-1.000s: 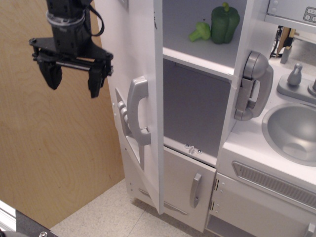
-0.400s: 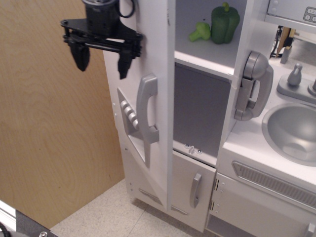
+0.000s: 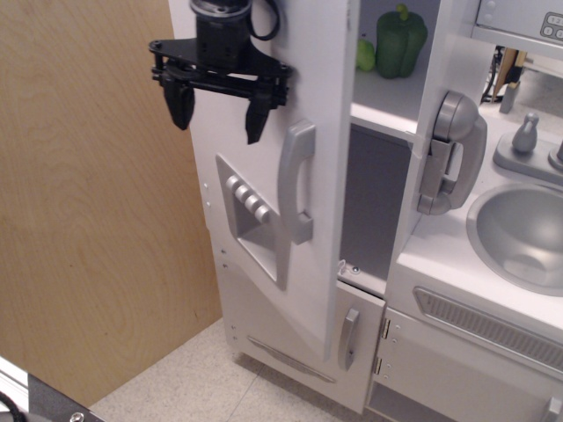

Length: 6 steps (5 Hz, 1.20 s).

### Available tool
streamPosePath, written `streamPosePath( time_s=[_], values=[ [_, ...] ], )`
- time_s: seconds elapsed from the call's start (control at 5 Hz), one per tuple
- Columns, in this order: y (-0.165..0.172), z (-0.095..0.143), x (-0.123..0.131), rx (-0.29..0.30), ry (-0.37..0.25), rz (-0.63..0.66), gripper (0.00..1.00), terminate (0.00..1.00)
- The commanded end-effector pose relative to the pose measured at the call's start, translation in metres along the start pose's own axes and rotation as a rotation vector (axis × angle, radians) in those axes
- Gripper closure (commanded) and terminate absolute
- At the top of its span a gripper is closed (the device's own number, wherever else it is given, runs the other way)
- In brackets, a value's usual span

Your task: Close fridge

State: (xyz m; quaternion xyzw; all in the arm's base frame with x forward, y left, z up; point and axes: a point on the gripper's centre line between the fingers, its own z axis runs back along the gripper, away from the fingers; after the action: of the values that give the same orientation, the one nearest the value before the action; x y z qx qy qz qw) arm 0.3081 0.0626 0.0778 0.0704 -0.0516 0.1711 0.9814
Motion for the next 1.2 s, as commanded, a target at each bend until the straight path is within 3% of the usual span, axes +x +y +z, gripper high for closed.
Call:
streamPosePath(
  time_s=[0.0,1.0],
  values=[
    [-0.01,0.01,0.023,-0.013,-0.038,0.042,0.0,0.0],
    [-0.022,0.014,0.055,-0.043,-0.023,0.152,0.0,0.0]
  ],
)
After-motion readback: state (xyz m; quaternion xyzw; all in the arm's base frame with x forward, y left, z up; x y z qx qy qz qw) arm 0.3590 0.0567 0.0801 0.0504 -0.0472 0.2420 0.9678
